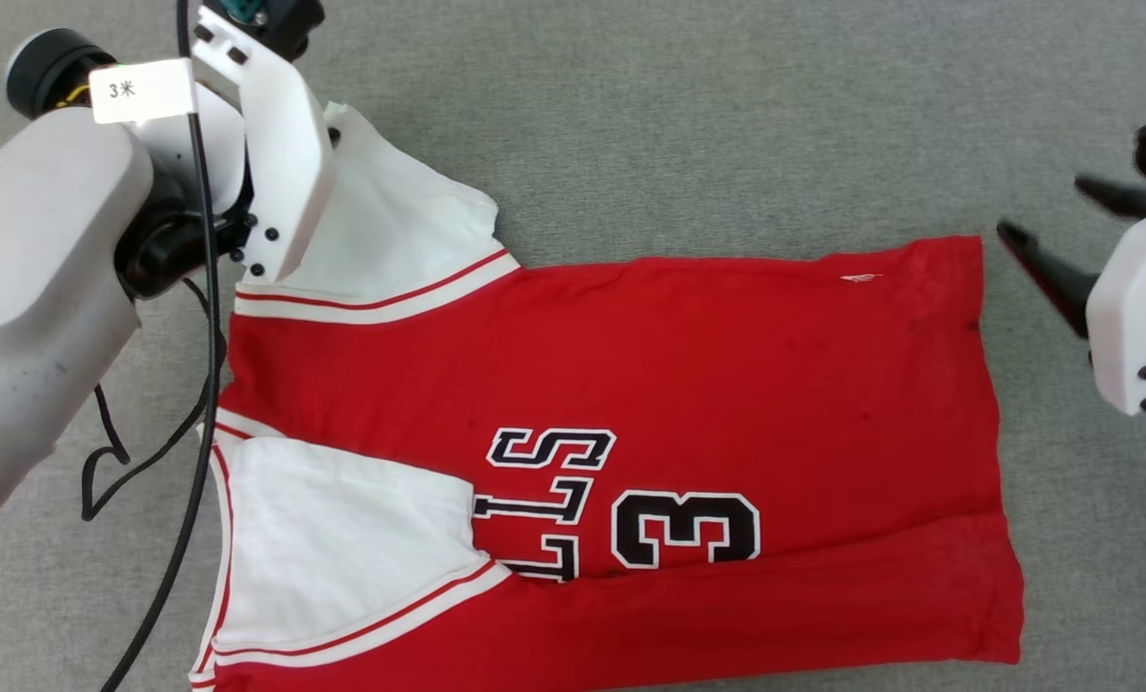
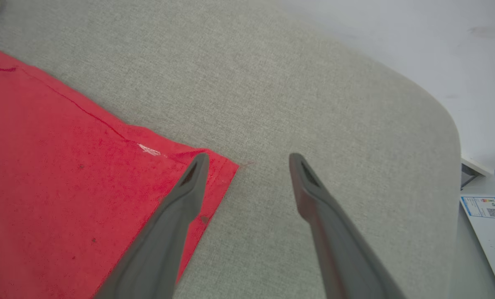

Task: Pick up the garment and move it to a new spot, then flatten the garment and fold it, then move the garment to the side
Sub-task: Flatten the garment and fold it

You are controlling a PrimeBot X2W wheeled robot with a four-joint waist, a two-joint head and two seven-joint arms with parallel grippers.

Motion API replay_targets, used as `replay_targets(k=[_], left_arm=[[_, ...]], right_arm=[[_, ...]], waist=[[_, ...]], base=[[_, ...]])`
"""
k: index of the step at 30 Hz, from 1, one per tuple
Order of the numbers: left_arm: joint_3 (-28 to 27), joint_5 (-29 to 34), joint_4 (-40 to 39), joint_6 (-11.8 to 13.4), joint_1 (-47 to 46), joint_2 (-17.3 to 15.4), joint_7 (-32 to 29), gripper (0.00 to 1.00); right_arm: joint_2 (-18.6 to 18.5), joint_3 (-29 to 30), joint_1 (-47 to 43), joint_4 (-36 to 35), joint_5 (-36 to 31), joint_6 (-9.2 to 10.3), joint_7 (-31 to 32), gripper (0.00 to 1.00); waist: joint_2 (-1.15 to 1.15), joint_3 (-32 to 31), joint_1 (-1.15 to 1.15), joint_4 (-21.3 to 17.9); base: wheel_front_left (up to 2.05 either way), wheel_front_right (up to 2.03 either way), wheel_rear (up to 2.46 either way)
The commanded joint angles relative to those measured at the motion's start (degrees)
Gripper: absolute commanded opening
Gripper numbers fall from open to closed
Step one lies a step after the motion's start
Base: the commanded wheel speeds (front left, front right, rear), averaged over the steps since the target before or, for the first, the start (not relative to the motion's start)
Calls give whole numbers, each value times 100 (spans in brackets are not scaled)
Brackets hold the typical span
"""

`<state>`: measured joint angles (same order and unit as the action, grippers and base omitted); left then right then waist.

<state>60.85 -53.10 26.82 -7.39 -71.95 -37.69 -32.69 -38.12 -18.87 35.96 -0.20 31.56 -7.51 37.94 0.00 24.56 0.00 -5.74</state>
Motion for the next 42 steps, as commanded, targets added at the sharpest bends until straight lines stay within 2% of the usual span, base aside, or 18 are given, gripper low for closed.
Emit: replay_targets(k=[1,4,8,14,20,23,24,25,26,34,42], left_arm=[[17,18,-21,-3,-30,9,33,0],[82,29,-112,-3,-88,28,97,0],[122,34,-192,-4,-176,44,176,0],[196,38,-259,-4,-326,72,282,0],[279,-15,-229,-4,-403,106,419,0],[316,-58,-195,-4,-428,101,479,0],[336,-66,-179,-4,-422,91,507,0],[360,-89,-164,-4,-407,75,528,0],[388,-112,-140,-4,-382,59,556,0],[541,-300,-2,-4,-135,-70,814,0],[624,-552,-162,-4,435,-273,1197,0]], right_arm=[[-11,-89,52,54,76,5,107,100],[-184,-413,361,266,331,6,709,100],[-147,-764,636,649,437,6,1077,100],[43,-1311,1004,1325,293,6,1048,100],[325,-2204,889,2142,339,2,995,100],[395,-2483,934,2338,452,-5,682,100],[396,-2545,973,2410,474,-5,563,85],[377,-2598,1020,2477,490,-4,440,15],[363,-2616,1077,2548,505,-2,298,0],[273,-2604,1357,2915,702,5,-757,0],[73,-2535,786,2823,970,6,-1624,0]], waist=[[0,11,0,43],[0,56,0,125],[0,150,0,216],[0,345,0,320],[0,453,0,372],[0,467,0,389],[0,452,0,389],[0,426,0,385],[0,387,0,377],[0,-190,0,301],[0,-949,0,390]], base=[[0,0,0],[0,0,0],[0,0,0],[0,0,0],[0,0,0],[0,0,0],[0,0,0],[0,0,0],[0,0,0],[0,0,0],[0,0,0]])
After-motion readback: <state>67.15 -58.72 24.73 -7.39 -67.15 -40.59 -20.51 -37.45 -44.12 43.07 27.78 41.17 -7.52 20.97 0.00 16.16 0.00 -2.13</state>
